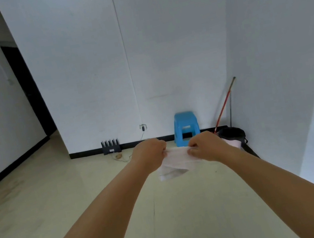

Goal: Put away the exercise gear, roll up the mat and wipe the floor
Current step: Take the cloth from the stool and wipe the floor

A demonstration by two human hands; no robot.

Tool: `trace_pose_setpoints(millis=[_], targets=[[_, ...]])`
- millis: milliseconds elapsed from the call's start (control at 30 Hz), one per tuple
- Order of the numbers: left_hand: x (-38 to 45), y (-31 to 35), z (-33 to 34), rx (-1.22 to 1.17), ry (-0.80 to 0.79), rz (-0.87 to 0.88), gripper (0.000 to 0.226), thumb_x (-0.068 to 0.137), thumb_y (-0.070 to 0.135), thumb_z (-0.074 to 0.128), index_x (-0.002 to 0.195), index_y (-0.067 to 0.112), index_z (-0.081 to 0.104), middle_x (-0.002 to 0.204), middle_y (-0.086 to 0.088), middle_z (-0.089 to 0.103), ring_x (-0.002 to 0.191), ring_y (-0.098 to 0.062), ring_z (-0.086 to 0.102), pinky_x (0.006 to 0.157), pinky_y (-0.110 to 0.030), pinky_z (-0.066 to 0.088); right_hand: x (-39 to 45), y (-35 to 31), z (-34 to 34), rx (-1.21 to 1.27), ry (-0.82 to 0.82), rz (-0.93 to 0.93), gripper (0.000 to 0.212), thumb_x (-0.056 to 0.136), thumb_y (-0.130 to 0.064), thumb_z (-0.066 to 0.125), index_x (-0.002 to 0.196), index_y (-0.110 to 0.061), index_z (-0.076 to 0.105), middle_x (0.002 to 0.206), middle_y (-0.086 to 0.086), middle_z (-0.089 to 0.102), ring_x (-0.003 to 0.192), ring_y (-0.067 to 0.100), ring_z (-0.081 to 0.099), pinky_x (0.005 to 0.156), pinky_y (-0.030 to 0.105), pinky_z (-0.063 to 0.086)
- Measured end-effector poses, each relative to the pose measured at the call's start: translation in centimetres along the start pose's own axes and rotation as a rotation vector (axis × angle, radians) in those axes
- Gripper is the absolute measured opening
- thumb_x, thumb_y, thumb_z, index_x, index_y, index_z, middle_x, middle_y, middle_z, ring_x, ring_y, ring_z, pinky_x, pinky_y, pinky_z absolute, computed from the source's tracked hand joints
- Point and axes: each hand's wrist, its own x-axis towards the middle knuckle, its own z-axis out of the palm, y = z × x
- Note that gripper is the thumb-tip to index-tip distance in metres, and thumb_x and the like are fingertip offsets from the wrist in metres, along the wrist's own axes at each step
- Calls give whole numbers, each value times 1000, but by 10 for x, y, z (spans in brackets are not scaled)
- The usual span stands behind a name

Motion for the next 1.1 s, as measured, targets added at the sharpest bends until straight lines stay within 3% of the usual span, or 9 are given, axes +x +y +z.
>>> trace_pose_setpoints(millis=[267,533,667,767,933,1100], targets=[[211,-38,63,-17,-5,19,26,99,25,39,111,14,59,111,-4,61,102,-22,58,73,-28,40,188,105,20,41,19,43,24,91,-24,51,98,-9,67,90,4,65,74,11,49,55,17,33],[441,-65,107,-16,-1,-5,24,98,19,40,108,11,60,109,-8,61,95,-24,57,69,-30,38,395,226,24,85,-2,28,26,91,-22,50,103,-9,68,103,6,68,83,11,49,70,24,38],[548,-83,122,-17,-8,-13,26,98,18,38,111,10,60,110,-8,60,101,-26,58,77,-34,45,494,276,22,113,-22,30,26,91,-23,51,105,-9,69,105,7,68,89,16,56,74,25,40],[622,-101,143,-23,-28,-16,28,100,20,37,114,10,60,113,-8,60,104,-26,57,80,-33,45,562,310,31,136,-62,36,26,91,-22,51,104,-9,70,103,7,69,83,13,54,73,25,42],[760,-133,186,-33,-49,5,27,99,18,38,112,11,61,112,-7,61,104,-25,58,79,-33,45,688,370,56,154,-99,97,32,90,-23,51,103,0,68,105,17,69,99,30,62,87,40,48],[910,-169,220,-123,-91,42,29,99,18,39,114,11,63,113,-8,62,105,-24,57,86,-31,46,815,431,74,200,-106,175,30,91,-23,52,100,0,69,105,19,69,101,32,62,89,41,47]])
